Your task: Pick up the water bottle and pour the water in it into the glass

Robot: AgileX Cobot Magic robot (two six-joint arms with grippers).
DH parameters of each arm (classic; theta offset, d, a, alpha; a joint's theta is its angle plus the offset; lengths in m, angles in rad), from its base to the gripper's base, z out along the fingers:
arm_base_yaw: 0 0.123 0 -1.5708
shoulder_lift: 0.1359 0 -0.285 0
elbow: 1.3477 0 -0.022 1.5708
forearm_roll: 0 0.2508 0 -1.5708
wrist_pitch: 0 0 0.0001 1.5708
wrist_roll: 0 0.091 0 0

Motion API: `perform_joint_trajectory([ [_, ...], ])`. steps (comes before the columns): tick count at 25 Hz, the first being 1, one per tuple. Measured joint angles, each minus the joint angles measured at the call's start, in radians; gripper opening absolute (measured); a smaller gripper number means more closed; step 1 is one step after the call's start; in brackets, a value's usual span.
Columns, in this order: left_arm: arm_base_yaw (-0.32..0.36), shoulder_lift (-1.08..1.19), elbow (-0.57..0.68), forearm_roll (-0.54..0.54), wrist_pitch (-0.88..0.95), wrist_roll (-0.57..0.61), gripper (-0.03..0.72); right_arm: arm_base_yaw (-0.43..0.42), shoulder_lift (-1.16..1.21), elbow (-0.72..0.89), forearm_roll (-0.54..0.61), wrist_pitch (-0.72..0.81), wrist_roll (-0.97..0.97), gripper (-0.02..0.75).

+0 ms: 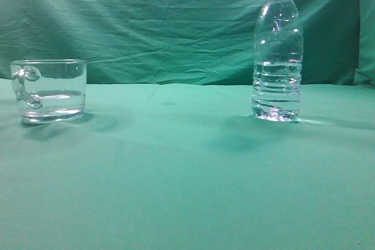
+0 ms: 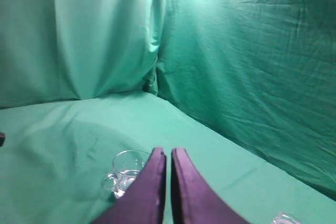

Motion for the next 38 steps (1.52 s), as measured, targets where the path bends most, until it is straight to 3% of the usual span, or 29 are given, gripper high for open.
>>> perform_joint_trajectory([
  [5, 0.000, 0.000, 0.000, 0.000, 0.000, 0.000, 0.000, 0.000, -0.062, 0.000, 0.066, 0.091, 0.068, 0.000],
  [9, 0.000, 0.000, 0.000, 0.000, 0.000, 0.000, 0.000, 0.000, -0.108, 0.000, 0.171, 0.320, 0.117, 0.000],
  [12, 0.000, 0.000, 0.000, 0.000, 0.000, 0.000, 0.000, 0.000, -0.119, 0.002, 0.356, 0.551, 0.069, 0.000],
  [15, 0.000, 0.000, 0.000, 0.000, 0.000, 0.000, 0.000, 0.000, -0.141, 0.018, 0.627, 0.722, -0.262, 0.000],
  [19, 0.000, 0.000, 0.000, 0.000, 0.000, 0.000, 0.000, 0.000, -0.194, 0.050, 1.055, 0.802, -0.821, 0.000],
  [21, 0.000, 0.000, 0.000, 0.000, 0.000, 0.000, 0.000, 0.000, -0.233, 0.081, 1.177, 0.861, -0.984, 0.000],
  [26, 0.000, 0.000, 0.000, 0.000, 0.000, 0.000, 0.000, 0.000, -0.310, 0.215, 1.249, 0.983, -1.069, 0.000],
  [38, 0.000, 0.000, 0.000, 0.000, 0.000, 0.000, 0.000, -0.109, -0.610, 0.465, 1.252, 0.991, -1.077, 0.000],
])
